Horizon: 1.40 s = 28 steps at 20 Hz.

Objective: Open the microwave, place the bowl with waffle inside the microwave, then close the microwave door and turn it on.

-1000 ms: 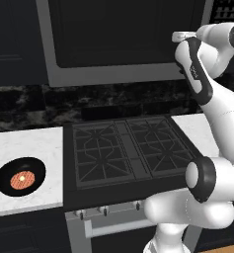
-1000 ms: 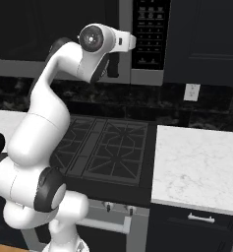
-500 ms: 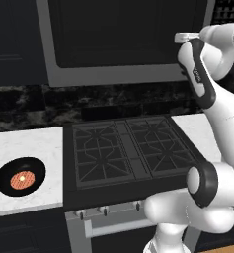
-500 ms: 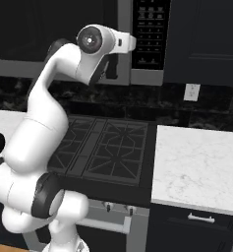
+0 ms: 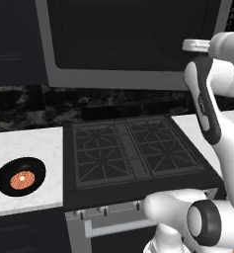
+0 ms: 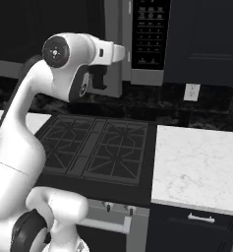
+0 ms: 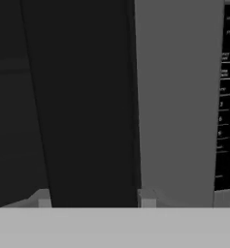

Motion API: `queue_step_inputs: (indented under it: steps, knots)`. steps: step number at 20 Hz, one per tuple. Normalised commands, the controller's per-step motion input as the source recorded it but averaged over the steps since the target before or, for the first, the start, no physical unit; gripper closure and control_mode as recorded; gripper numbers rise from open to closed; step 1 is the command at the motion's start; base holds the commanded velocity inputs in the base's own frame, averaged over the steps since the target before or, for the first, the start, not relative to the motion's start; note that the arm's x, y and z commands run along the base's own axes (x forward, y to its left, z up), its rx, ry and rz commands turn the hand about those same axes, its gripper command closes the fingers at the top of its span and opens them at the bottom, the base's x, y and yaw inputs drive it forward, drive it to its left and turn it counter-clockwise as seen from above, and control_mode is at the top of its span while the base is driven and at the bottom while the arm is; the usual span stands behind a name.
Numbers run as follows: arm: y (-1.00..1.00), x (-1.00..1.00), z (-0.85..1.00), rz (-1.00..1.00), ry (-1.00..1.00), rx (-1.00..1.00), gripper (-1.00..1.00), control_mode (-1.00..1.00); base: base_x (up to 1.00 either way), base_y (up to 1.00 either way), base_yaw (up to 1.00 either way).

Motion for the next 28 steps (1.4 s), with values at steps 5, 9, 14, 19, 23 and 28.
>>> queue_step_inputs:
  steps: [5, 9, 14, 19, 23, 28]
  knots:
    - [0.0, -1.0, -0.02, -0.05, 0.0, 0.0, 1.0, -1.0, 0.0, 0.0, 0.0]
    - [0.0, -1.0, -0.05, -0.05, 0.0, 0.0, 1.0, -1.0, 0.0, 0.0, 0.0]
    - [0.0, -1.0, -0.04, -0.04, 0.0, 0.0, 1.0, -1.0, 0.0, 0.0, 0.0]
    - [0.0, -1.0, -0.01, -0.02, 0.0, 0.0, 1.0, -1.0, 0.0, 0.0, 0.0]
    - [0.05, -0.79, 0.0, 0.0, 0.0, -0.03, 1.0, -1.0, 0.0, 0.0, 0.0]
    - [0.0, -0.03, 0.0, 0.0, 0.0, 0.0, 1.0, -1.0, 0.0, 0.0, 0.0]
